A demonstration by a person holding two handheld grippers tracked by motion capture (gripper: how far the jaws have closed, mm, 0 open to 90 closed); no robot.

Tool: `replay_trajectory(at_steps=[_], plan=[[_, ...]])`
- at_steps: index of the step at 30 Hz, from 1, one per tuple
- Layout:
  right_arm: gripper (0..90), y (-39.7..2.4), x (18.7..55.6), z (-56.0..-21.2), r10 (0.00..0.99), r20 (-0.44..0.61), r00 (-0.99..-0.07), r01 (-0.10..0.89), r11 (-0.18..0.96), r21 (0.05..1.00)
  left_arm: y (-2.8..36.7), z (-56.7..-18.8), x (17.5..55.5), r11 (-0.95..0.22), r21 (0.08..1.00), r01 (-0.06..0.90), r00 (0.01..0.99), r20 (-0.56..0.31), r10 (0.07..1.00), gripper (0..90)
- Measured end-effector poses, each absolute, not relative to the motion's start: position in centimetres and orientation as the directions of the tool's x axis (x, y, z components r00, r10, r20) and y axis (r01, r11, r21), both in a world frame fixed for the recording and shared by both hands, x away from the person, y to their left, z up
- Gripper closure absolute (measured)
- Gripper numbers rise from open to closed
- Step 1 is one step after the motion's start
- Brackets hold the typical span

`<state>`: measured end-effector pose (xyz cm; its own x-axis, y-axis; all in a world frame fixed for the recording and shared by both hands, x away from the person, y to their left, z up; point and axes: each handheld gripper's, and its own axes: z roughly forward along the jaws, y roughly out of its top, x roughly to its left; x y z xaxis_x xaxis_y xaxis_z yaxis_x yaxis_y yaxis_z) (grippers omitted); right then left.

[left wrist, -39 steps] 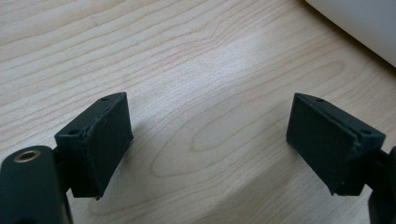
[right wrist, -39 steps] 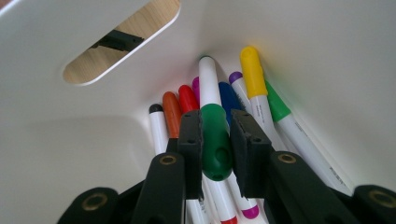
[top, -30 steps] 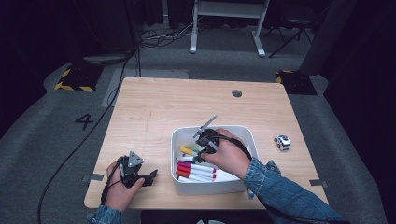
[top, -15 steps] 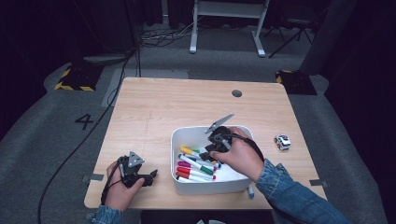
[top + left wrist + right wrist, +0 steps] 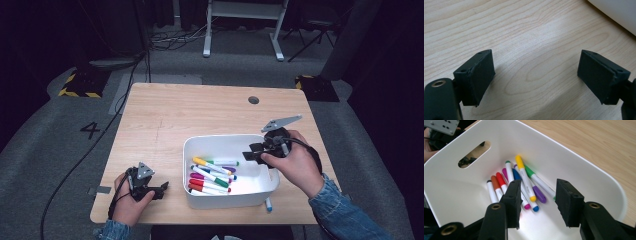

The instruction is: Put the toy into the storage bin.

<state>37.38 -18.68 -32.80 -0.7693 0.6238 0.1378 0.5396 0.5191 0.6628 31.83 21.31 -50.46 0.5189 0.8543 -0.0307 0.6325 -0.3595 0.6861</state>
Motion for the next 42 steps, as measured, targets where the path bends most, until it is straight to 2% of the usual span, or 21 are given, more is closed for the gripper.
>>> replay_trajectory(at_steps=[10, 20, 24, 30, 31, 42], plan=[[54.2, -24.1, 36.9, -31.4, 0.708, 0.156, -0.689, 0.577, 0.406, 0.709, 21.3, -50.5, 31.8, -0.36, 0.686, 0.632, 0.519, -0.031, 0.854, 14.3], [52.5, -29.4, 36.6, -32.5, 0.782, 0.182, -0.597, 0.616, 0.301, 0.728, 21.3, -50.4, 31.8, -0.361, 0.684, 0.634, 0.518, -0.029, 0.855, 14.3], [51.7, -31.1, 37.1, -34.0, 0.808, 0.186, -0.559, 0.625, 0.263, 0.735, 21.3, -50.4, 31.8, -0.361, 0.684, 0.634, 0.518, -0.029, 0.855, 14.3], [49.8, -31.8, 38.0, -37.3, 0.825, 0.184, -0.535, 0.655, 0.267, 0.707, 21.3, -50.4, 31.8, -0.362, 0.686, 0.631, 0.518, -0.026, 0.855, 14.3], [48.7, -31.6, 38.3, -38.6, 0.825, 0.187, -0.534, 0.661, 0.27, 0.7, 21.3, -50.5, 31.8, -0.36, 0.687, 0.632, 0.518, -0.028, 0.855, 14.3], [47.6, -29.5, 39.4, -43.7, 0.809, 0.192, -0.556, 0.689, 0.319, 0.651, 21.2, -50.5, 31.9, -0.351, 0.686, 0.637, 0.512, -0.036, 0.858, 14.3]])
